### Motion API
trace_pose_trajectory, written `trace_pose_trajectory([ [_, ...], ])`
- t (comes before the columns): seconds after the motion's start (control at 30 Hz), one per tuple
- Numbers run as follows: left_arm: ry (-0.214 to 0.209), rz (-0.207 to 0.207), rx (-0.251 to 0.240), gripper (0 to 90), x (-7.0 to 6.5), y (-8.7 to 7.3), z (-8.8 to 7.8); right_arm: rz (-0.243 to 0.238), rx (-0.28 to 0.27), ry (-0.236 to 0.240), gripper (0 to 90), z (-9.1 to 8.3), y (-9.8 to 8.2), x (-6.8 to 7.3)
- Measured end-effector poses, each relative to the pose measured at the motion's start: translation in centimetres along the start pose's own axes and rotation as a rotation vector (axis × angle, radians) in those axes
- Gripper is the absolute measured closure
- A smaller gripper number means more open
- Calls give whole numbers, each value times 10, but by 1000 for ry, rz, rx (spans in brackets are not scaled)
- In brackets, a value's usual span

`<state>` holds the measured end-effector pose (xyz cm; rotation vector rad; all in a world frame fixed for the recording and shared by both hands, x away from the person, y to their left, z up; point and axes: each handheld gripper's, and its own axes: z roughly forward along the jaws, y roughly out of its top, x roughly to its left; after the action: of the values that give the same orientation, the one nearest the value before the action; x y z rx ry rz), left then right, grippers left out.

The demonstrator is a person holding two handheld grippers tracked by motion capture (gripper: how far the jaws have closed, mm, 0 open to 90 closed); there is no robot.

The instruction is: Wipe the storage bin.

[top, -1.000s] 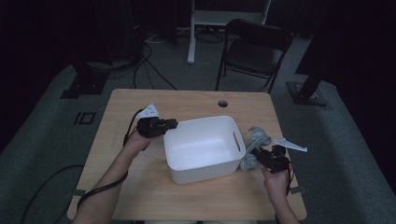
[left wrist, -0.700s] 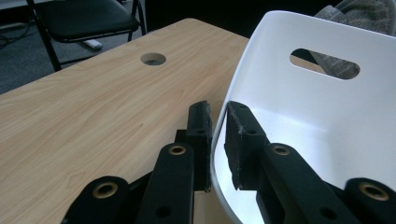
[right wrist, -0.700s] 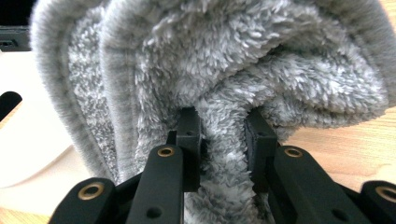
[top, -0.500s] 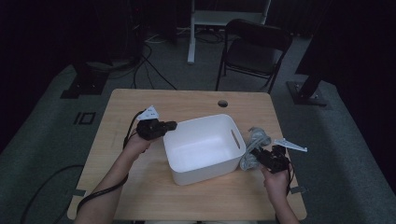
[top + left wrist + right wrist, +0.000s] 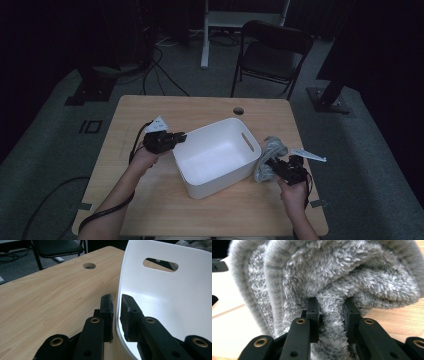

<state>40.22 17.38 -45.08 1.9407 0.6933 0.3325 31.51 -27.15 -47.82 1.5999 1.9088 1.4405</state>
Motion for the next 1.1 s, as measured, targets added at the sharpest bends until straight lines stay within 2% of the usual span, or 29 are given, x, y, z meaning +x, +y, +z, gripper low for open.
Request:
trace_pose_trajectory([
  [0.2, 6, -5, 3, 843, 0, -1, 3, 2, -2, -2, 725, -1, 0, -2],
  [0.33, 45, -11, 11, 853, -2, -2, -2, 1, -3, -6, 725, -2, 0, -3],
  [0.53, 74, -55, -10, 857, -4, -10, -16, -3, 2, -3, 725, -2, -1, -2],
  [0.67, 68, -81, -29, 854, -5, -16, -24, -7, 0, 6, 725, -2, 0, 2],
  [0.77, 65, -110, -40, 852, -5, -19, -27, -16, -9, 21, 725, -4, 1, 7],
  [0.9, 84, -74, -9, 862, -7, -18, -32, -46, -33, 58, 725, -10, 6, 21],
  [1.0, 93, -65, -5, 866, -8, -20, -38, -65, -52, 94, 725, -14, 10, 33],
  [1.1, 93, -74, -4, 866, -5, -24, -45, -89, -54, 118, 725, -16, 10, 42],
])
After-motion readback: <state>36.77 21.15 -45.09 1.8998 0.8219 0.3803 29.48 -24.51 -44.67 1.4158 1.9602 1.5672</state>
